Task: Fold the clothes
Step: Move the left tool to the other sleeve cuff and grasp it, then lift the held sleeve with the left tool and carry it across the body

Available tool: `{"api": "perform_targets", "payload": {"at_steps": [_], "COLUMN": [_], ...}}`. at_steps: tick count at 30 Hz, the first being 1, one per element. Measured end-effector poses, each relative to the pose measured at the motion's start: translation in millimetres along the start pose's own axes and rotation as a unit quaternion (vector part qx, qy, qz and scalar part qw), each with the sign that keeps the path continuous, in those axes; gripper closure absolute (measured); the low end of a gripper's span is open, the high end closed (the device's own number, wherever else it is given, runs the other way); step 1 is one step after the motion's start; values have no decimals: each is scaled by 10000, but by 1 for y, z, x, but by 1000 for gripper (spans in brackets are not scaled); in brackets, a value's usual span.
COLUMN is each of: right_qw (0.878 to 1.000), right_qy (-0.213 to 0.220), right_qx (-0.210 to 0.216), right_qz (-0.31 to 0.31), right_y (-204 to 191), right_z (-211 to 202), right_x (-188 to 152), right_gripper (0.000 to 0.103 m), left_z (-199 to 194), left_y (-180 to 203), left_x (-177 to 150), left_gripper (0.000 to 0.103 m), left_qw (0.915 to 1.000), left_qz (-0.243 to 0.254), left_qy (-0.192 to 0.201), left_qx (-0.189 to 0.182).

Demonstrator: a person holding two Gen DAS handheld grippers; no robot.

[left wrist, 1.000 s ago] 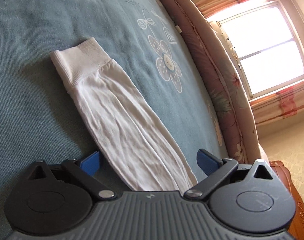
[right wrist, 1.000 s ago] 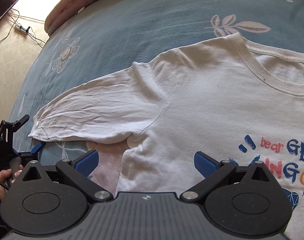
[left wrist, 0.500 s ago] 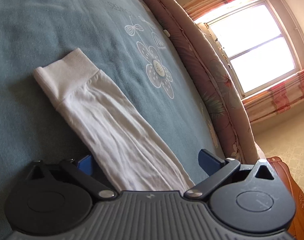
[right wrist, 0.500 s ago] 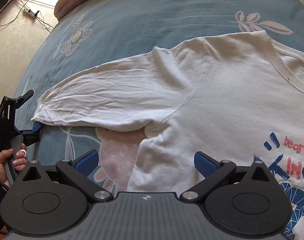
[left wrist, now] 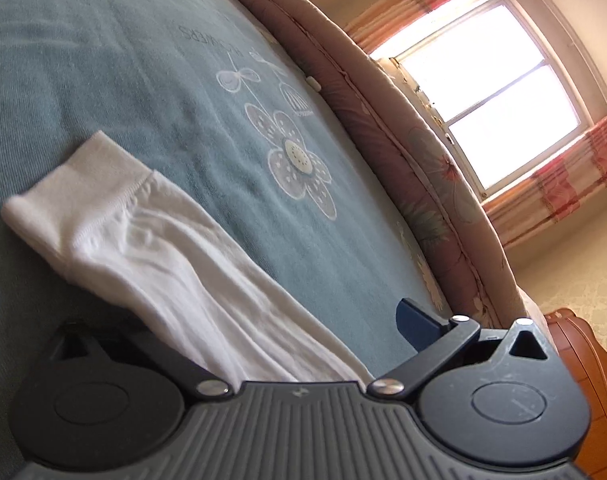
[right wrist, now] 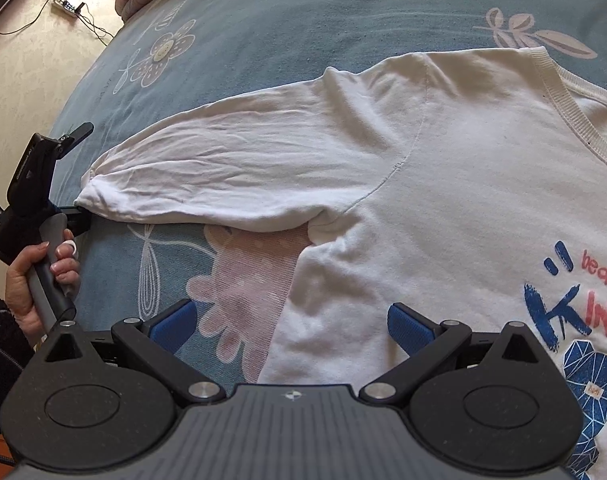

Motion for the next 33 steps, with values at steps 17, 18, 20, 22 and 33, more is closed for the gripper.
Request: {"api": "perform_targets", "payload": {"at_steps": [17,18,20,22,33], "right_qw": [9978,9976,9970,9962,9966], "right_qy": [-114,-90,-44,-3,203], "right_qx": [-80,-95,-128,-186,-279], "right_qz": [-645,-685,-767,-856,-750], "right_y": [-21,-22,-22,-22,-1], "right_z": [4,2,-1,-5,-24], "right_x": [-14,-14,-16,-17,-28], "right_gripper": [0,0,0,0,0], "left_z": [2,2,2,3,8], "left_y": [69,76,88,100,154], "left_x": [5,4,2,-1,-27], "left_gripper": [1,1,1,1,1], "left_qw": [9969,9960,9946,9933,9850], "left_qz": [573,674,745,778,1008], "left_qy": [-263,-278,-325,-374,-620], "left_qx": [-480,-514,-643,-766,-1253]}}
Point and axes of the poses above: each gripper's, at about its wrist camera, not at the fingertips, and z roughly the way its jaws point, y to its right, x to its top, the point moved 4 cm from there along z, roughly the way its jaws point, and after that the axes turned 10 degrees about -y, right-handed, at the moved point
